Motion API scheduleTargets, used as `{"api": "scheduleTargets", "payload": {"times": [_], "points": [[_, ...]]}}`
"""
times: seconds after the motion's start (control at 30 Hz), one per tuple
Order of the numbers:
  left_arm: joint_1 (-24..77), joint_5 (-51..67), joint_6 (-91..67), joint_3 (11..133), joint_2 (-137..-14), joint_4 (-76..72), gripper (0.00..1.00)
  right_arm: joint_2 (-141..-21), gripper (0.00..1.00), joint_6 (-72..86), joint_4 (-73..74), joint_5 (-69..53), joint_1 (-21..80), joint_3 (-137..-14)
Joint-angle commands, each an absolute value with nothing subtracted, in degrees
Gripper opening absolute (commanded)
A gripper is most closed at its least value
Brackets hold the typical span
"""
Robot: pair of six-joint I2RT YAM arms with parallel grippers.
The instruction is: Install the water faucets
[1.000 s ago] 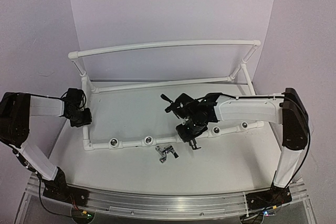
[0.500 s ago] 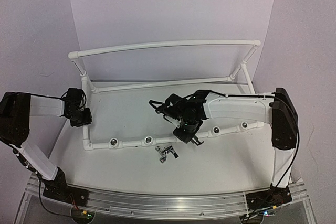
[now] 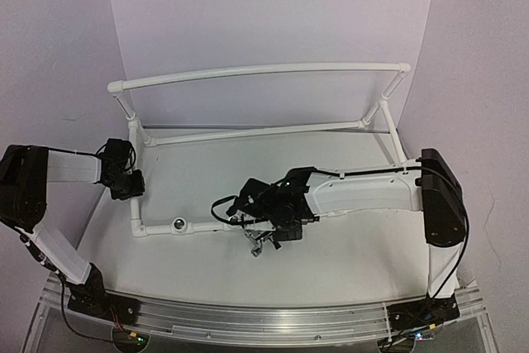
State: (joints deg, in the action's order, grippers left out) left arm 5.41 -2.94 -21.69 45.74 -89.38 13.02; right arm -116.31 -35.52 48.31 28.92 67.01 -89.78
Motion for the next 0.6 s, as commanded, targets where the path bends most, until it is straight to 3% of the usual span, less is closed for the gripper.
{"api": "scheduleTargets", "payload": {"times": [0.0,0.57], "points": [[4.72,2.29,-41.52,45.97,-92.37,11.82,0.0,-114.38,0.0,-52.86,47.05,31.71,69.24,-88.49],[4.7,2.54,-41.69,45.94,-91.89,11.81,0.0,-108.95,0.0,-68.93,47.78,42.13,69.12,-85.45]]}}
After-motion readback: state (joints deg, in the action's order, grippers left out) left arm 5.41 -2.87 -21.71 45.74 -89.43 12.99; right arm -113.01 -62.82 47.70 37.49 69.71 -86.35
